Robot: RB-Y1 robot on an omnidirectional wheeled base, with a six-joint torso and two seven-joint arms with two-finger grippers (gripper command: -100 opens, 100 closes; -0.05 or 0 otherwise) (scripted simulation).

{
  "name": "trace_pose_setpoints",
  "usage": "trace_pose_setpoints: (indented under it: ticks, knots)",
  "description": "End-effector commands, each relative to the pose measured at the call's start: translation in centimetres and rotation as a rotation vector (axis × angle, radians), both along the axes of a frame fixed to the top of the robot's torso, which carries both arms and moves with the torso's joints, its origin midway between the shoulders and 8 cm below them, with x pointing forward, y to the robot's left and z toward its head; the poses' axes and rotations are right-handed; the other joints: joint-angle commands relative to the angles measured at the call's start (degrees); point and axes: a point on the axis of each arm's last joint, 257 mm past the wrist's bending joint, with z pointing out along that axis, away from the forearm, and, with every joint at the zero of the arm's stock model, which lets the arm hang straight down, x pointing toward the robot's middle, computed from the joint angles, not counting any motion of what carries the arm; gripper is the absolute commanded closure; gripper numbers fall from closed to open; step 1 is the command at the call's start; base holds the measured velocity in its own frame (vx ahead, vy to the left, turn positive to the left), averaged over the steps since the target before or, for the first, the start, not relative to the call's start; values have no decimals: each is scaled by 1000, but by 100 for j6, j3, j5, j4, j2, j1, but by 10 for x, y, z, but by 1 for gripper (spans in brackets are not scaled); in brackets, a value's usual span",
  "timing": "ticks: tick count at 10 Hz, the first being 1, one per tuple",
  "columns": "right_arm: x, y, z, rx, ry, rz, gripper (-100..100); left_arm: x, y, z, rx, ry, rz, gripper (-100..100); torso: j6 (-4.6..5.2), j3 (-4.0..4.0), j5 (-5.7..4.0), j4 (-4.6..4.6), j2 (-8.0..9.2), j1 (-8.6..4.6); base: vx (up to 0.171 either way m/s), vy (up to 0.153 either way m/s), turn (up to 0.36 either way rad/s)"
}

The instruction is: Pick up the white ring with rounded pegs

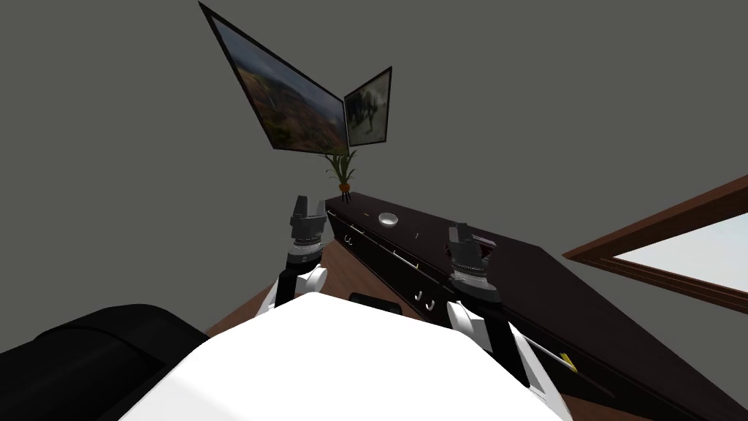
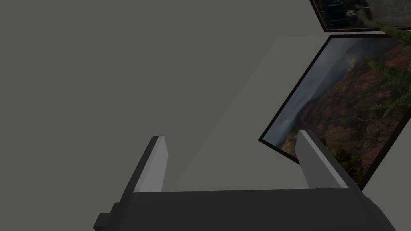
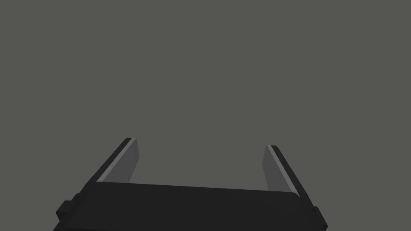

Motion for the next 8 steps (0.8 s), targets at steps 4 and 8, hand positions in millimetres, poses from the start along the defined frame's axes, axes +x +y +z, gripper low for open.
trace_pose_setpoints:
  ticks: [4, 8]
  knots:
    - [26, -13, -36, -169, 143, -64, -100, 0, 0, 0, 0, 0, 0, 0, -1, 3, 0, 1, 4, 5, -104, -27, 70]
    - [46, -37, -74, -320, 285, -132, -100, 0, 0, 0, 0, 0, 0, 0, 1, -7, 1, -2, -14, 8, -68, -16, 70]
